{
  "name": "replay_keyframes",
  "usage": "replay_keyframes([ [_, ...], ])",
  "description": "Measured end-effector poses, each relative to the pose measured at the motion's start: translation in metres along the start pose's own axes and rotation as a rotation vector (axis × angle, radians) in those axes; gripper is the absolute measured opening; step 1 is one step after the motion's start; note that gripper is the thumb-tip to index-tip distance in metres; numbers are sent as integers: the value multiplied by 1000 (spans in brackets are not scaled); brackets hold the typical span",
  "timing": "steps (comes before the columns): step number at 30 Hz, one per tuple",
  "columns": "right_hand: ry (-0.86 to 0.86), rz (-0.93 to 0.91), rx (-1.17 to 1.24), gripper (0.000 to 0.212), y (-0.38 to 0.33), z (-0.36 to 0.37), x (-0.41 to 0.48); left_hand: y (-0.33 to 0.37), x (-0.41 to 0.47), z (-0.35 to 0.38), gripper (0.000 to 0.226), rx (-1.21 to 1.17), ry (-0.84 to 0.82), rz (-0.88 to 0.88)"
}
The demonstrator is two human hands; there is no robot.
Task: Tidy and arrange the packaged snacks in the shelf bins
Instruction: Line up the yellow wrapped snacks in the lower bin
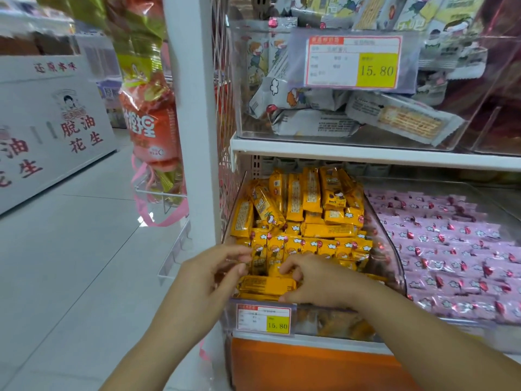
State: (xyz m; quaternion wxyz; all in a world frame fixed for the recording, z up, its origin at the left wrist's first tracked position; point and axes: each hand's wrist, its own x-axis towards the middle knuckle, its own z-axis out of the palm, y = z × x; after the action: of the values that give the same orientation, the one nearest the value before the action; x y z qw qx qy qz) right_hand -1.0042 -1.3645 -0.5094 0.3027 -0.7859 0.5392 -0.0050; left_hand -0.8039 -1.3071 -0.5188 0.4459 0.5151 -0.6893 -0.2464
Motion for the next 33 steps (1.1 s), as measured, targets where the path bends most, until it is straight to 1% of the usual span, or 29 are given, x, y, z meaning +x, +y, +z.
replay_keyframes([
  [3, -84, 49, -7, 51, -4, -4, 3, 3, 3, 1, 36, -16, 9, -2],
  [6, -82, 63, 15, 45, -5, 0, 5, 6, 5, 2, 36, 2, 9, 13],
  [12, -60, 129, 480, 41, -4, 11, 5, 7, 4, 2, 34, 7, -9, 17],
  [17, -80, 117, 633, 34, -8, 2, -1, 7, 5, 3, 37, 10, -11, 9],
  [20, -143, 65, 774, 27, -15, -5, -7, 8, 7, 6, 39, 35, -58, 8],
  [22, -168, 37, 732, 37, -19, -5, -6, 8, 8, 9, 36, 77, -119, 3],
  [25, -162, 32, 681, 49, -24, -1, -4, 8, 8, 11, 43, 98, -214, -8],
  [27, -164, 17, 644, 48, -26, -1, -4, 9, 8, 9, 47, 139, -253, -9],
  [30, -156, -18, 507, 39, -27, -7, -6, 9, 8, 8, 47, 219, -286, 13],
  [32, -144, -26, 430, 42, -25, -10, -6, 9, 8, 7, 44, 280, -292, 45],
  [33, -148, -29, 429, 42, -23, -10, -5, 9, 9, 6, 42, 294, -284, 55],
])
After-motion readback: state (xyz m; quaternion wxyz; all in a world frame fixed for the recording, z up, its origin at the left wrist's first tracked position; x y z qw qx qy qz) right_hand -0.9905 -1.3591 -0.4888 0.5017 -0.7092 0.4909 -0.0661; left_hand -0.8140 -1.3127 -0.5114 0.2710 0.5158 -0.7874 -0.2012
